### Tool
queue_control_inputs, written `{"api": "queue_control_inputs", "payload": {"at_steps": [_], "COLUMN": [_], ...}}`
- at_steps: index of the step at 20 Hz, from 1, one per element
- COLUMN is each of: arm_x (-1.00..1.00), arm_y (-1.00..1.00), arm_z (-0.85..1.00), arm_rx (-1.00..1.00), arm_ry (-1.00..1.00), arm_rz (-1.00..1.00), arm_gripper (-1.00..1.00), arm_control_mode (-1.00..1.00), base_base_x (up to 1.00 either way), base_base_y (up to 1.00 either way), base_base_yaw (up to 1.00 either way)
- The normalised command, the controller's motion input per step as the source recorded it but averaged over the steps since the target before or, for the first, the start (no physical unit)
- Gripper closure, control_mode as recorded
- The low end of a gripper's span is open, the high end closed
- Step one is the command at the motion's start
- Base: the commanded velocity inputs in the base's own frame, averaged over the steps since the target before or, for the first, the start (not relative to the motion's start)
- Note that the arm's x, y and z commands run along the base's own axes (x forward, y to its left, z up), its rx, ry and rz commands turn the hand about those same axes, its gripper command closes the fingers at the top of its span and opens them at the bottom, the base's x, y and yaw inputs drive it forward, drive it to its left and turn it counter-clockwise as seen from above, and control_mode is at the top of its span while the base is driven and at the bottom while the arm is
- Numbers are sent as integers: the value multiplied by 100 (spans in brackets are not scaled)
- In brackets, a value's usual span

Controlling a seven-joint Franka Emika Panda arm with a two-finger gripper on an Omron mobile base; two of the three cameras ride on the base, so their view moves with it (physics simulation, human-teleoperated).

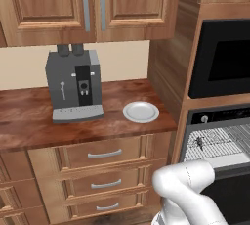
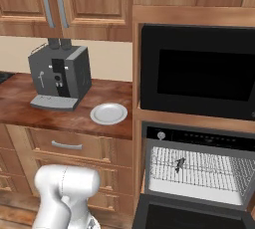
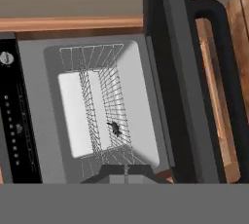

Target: Take the fish from the oven and place it on the plate on the counter.

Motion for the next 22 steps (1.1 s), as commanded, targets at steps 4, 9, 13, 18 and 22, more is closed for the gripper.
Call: {"api": "queue_control_inputs", "payload": {"at_steps": [4, 9, 13, 18, 22], "arm_x": [-16, 0, 0, 28, 56], "arm_y": [0, 0, 0, 1, 5], "arm_z": [100, 100, 99, 29, 0], "arm_rx": [0, 0, 0, 0, -3], "arm_ry": [0, 0, 0, 1, 6], "arm_rz": [0, 0, 0, 0, 0], "arm_gripper": [100, 100, 100, 100, 100], "arm_control_mode": [-100, -100, -100, -100, -100], "base_base_x": [0, 0, 0, 0, 0], "base_base_y": [0, 0, 0, 0, 0], "base_base_yaw": [0, 0, 0, 0, 0]}}
